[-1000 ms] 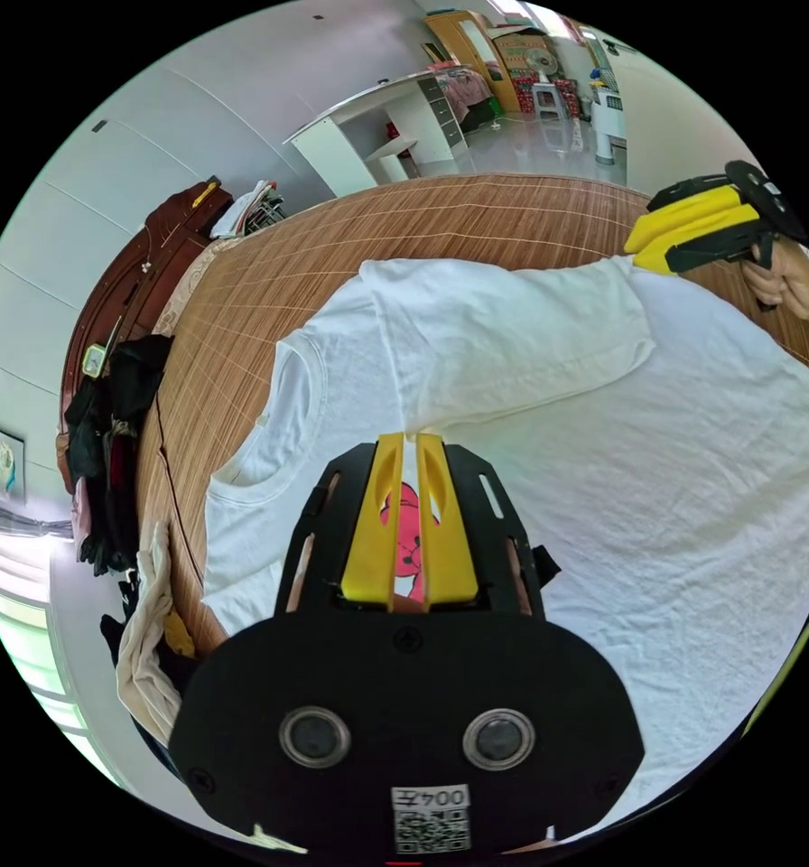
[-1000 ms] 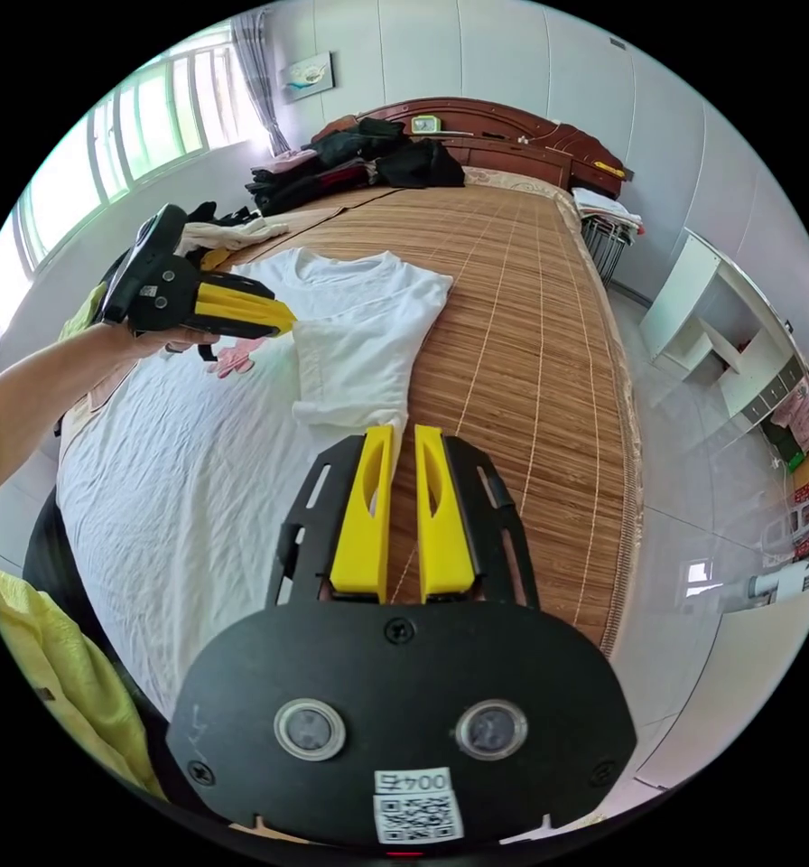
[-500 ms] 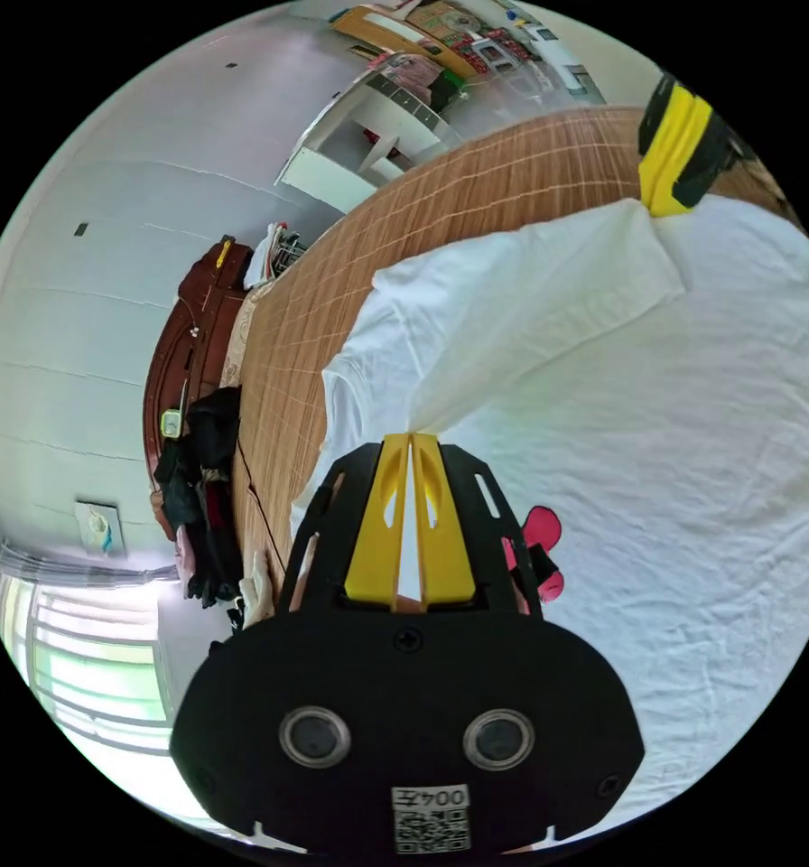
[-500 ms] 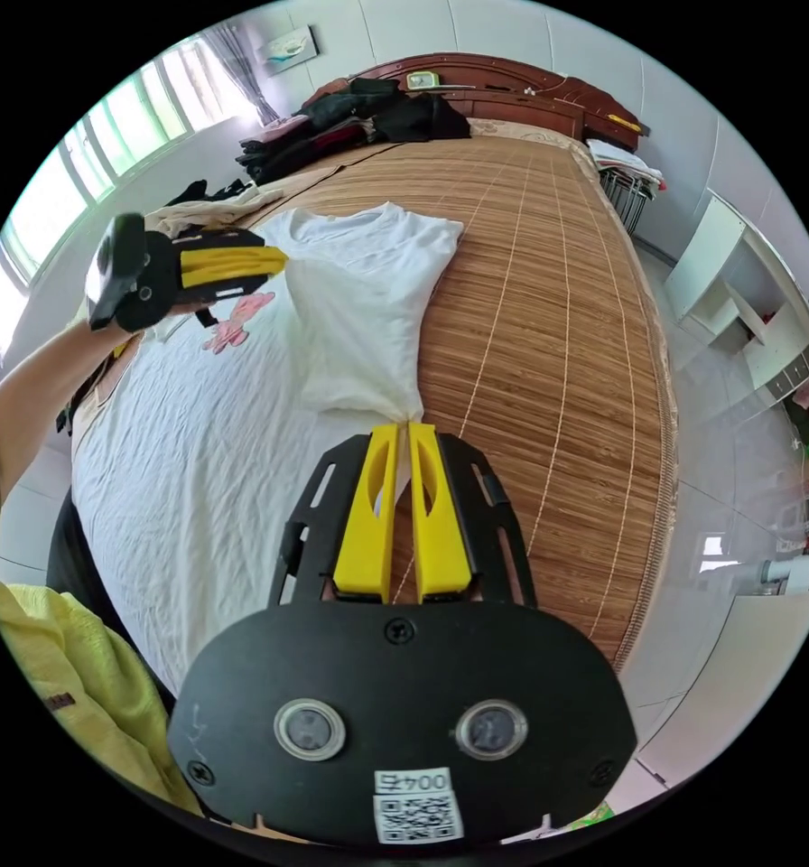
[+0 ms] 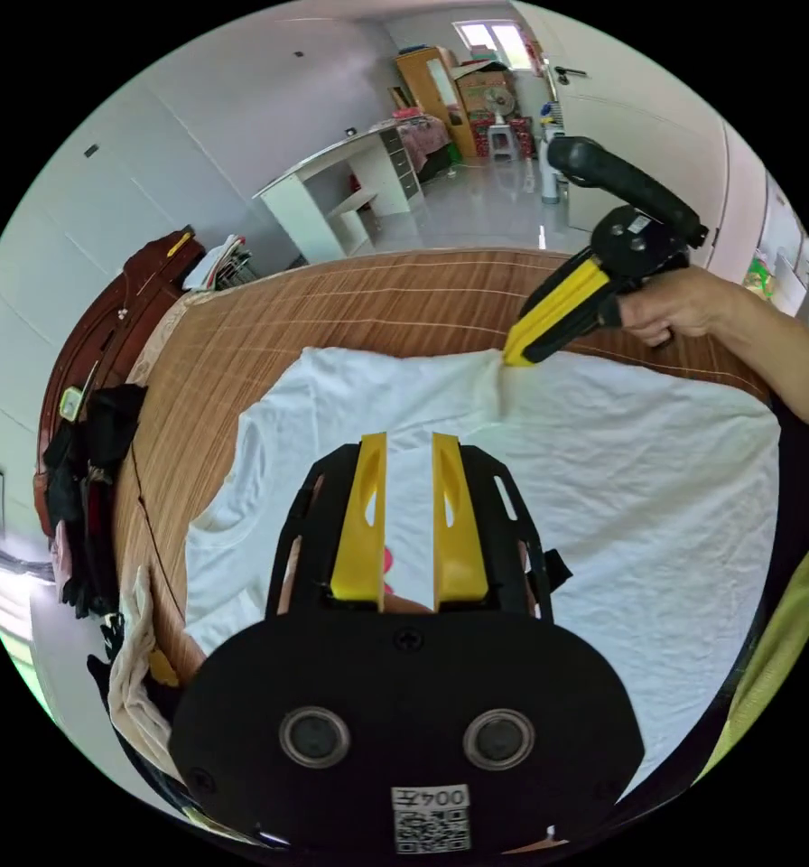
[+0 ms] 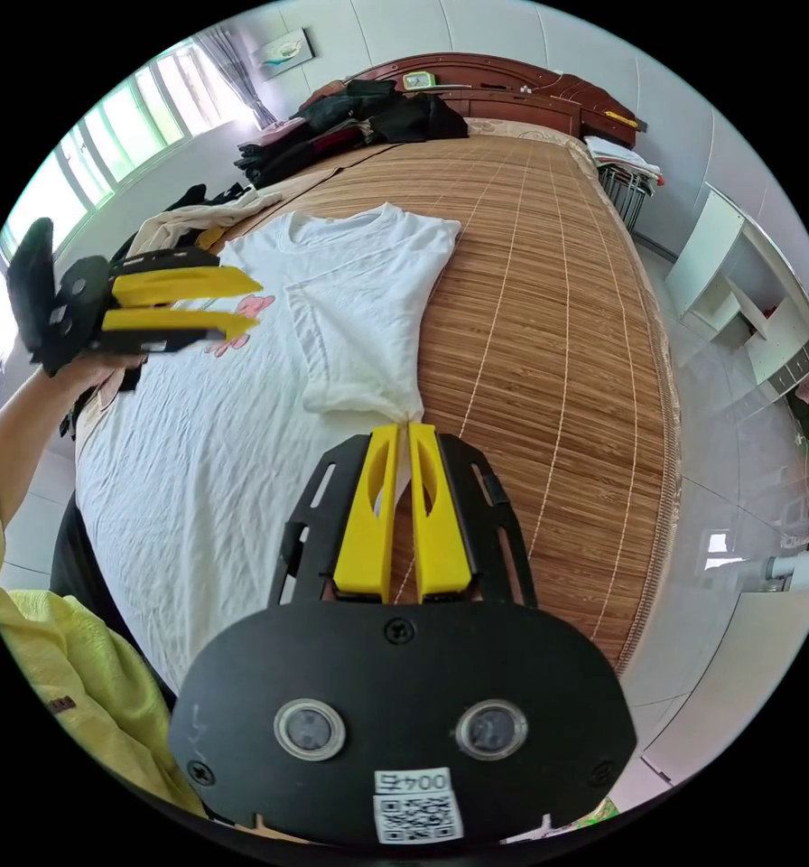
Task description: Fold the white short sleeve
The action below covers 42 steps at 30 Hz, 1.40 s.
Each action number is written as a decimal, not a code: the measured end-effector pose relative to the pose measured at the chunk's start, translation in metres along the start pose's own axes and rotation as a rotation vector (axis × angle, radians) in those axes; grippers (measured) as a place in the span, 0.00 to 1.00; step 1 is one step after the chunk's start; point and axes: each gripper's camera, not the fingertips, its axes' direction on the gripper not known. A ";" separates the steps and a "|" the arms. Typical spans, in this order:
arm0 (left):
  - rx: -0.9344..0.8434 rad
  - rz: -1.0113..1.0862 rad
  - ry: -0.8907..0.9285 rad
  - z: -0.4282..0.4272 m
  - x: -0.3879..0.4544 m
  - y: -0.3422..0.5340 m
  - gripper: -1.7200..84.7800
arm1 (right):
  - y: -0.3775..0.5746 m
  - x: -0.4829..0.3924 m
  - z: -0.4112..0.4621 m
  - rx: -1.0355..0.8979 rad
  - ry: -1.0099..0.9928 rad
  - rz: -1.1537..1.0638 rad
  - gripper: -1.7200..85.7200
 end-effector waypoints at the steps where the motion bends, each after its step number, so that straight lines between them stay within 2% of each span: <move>1: 0.000 0.022 0.006 0.000 0.009 -0.006 0.11 | 0.000 0.000 0.000 0.000 0.005 -0.002 0.06; 6: -0.090 0.075 -0.021 0.017 0.047 -0.032 0.11 | 0.002 0.001 0.001 0.004 0.015 -0.006 0.06; 13: -0.120 0.056 -0.074 -0.013 0.023 -0.053 0.06 | 0.005 0.009 0.003 0.006 -0.010 0.004 0.06; 14: -0.115 0.038 -0.049 -0.030 0.011 -0.060 0.06 | 0.006 0.011 0.003 0.007 -0.015 0.006 0.06; 18: -0.203 0.021 0.295 -0.052 -0.020 -0.077 0.06 | 0.009 0.014 0.003 0.005 -0.020 0.008 0.06; 21: -0.266 0.057 0.380 -0.049 -0.016 -0.076 0.08 | 0.011 0.014 0.004 0.005 -0.016 0.005 0.06; 25: -0.290 0.041 0.316 -0.062 -0.009 -0.059 0.09 | 0.016 0.015 0.003 0.008 -0.027 -0.002 0.07; 27: -0.281 0.008 0.210 -0.089 -0.002 -0.036 0.08 | 0.019 0.017 0.001 0.010 -0.035 -0.001 0.08; 33: -0.261 -0.192 0.095 -0.180 0.025 0.057 0.05 | 0.031 -0.001 -0.029 0.192 -0.147 -0.043 0.07; 36: -0.294 -0.301 0.004 -0.216 0.035 0.110 0.04 | 0.031 -0.028 -0.018 0.099 -0.061 -0.074 0.07; 39: -0.292 -0.401 0.011 -0.241 0.036 0.154 0.03 | 0.041 -0.057 -0.016 0.023 0.033 -0.105 0.07; 42: -0.205 -0.479 0.023 -0.264 0.030 0.182 0.03 | 0.051 -0.077 -0.013 -0.047 0.118 -0.118 0.07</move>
